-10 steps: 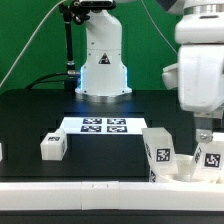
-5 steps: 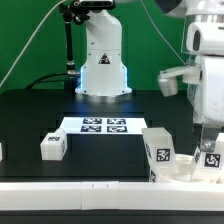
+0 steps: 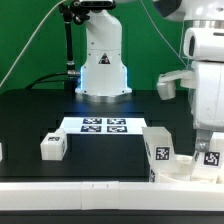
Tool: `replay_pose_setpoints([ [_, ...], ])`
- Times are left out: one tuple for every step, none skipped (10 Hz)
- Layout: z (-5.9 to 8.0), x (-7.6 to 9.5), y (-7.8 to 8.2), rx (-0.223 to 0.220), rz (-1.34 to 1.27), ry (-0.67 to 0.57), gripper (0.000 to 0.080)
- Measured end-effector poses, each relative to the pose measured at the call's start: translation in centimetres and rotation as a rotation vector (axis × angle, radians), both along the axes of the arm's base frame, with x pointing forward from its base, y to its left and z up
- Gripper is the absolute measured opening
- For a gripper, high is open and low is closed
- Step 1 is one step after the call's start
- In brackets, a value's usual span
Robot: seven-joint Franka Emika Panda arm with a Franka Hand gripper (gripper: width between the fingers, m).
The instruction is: Assemble stool
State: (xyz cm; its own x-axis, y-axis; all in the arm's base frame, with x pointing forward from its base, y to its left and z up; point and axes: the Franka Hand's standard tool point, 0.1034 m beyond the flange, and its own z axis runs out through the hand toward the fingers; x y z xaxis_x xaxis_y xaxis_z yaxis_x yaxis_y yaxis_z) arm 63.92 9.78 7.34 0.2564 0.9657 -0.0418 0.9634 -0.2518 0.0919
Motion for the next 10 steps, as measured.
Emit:
replay_pose_setpoints([
  [0.0,0.1,-0.7,0.0,-0.009,0.0,0.0335],
  [0.0,0.2,-1.3,0.013,-0.092,-0.003,0.0335],
  [0.0,0.3,-1.9,0.035,-0.197,-0.007,0.0335],
  [-0.1,0.3,-2.5,0.059,-0.297,-0.017,0.0335],
  [-0.1,0.3,-2.8,0.075,-0.37,-0.031,0.0337],
  [0.0,0.3,-2.7,0.077,-0.417,-0.033,0.0337],
  [0.0,0.3,-2.7,0.084,-0.496,-0.036,0.0337],
  [0.0,0.3,-2.7,0.089,-0.557,-0.038,0.0337],
  [0.0,0.3,-2.8,0.096,-0.639,-0.042,0.0337],
  [0.0,0.2,-3.1,0.123,-0.768,-0.056,0.0337],
])
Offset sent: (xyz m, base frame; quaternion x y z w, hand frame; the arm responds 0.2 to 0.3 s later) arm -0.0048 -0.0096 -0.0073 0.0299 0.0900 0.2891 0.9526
